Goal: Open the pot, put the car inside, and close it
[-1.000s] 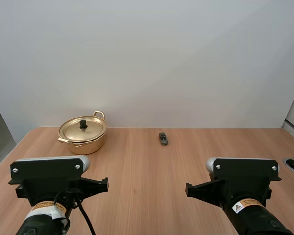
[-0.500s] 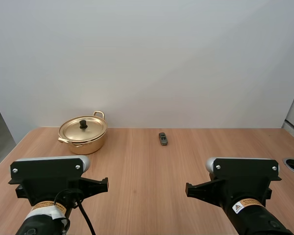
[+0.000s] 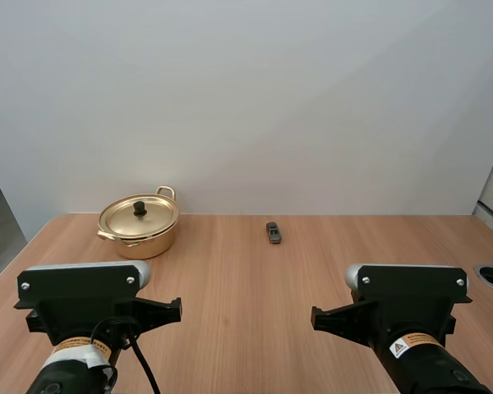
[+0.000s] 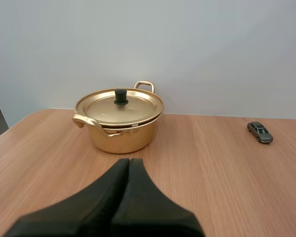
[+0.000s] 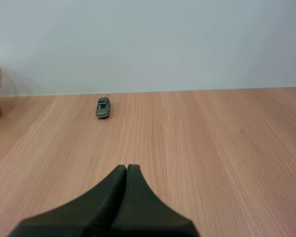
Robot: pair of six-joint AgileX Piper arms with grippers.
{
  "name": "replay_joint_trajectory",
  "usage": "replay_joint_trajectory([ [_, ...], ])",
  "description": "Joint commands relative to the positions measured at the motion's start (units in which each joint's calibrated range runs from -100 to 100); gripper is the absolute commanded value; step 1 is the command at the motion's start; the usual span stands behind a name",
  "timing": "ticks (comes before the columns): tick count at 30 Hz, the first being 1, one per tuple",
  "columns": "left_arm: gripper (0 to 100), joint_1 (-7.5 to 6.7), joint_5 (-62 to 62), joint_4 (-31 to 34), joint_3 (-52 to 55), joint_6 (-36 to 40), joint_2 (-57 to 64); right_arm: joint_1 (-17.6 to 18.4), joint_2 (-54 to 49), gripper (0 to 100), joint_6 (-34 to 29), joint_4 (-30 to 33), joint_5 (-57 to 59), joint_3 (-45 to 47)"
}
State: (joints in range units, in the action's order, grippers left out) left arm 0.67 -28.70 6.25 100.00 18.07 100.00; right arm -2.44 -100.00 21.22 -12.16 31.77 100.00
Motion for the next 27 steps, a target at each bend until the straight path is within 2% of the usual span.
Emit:
replay_joint_trajectory([
  [1, 0, -0.05, 1.5, 0.0, 0.0, -0.1, 0.0, -0.1, 0.0, 0, 0.0, -0.2, -0.2, 0.0],
  [5, 0, -0.05, 3.5, 0.5, 0.0, -0.1, 0.0, -0.1, 0.0, 0, 0.0, -8.3, -0.7, 0.0],
  [15, 0, -0.05, 9.4, 0.5, 0.0, -3.3, 0.0, -0.1, 0.0, 0, 0.0, -8.9, -0.7, 0.0],
  [20, 0, -0.05, 11.3, 0.5, 0.0, -6.4, 0.0, -0.1, 0.0, 0, 0.4, 0.9, -3.7, 0.0],
  [24, 0, -0.05, 13.1, 0.5, 0.0, -9.7, 0.0, -0.1, 0.0, 0, 0.4, 8.3, -15.7, 0.0],
  [27, 0, -0.05, 13.1, 1.0, 0.0, -13.7, 0.0, -0.1, 0.0, 0, 1.5, 10.1, -30.2, 0.0],
])
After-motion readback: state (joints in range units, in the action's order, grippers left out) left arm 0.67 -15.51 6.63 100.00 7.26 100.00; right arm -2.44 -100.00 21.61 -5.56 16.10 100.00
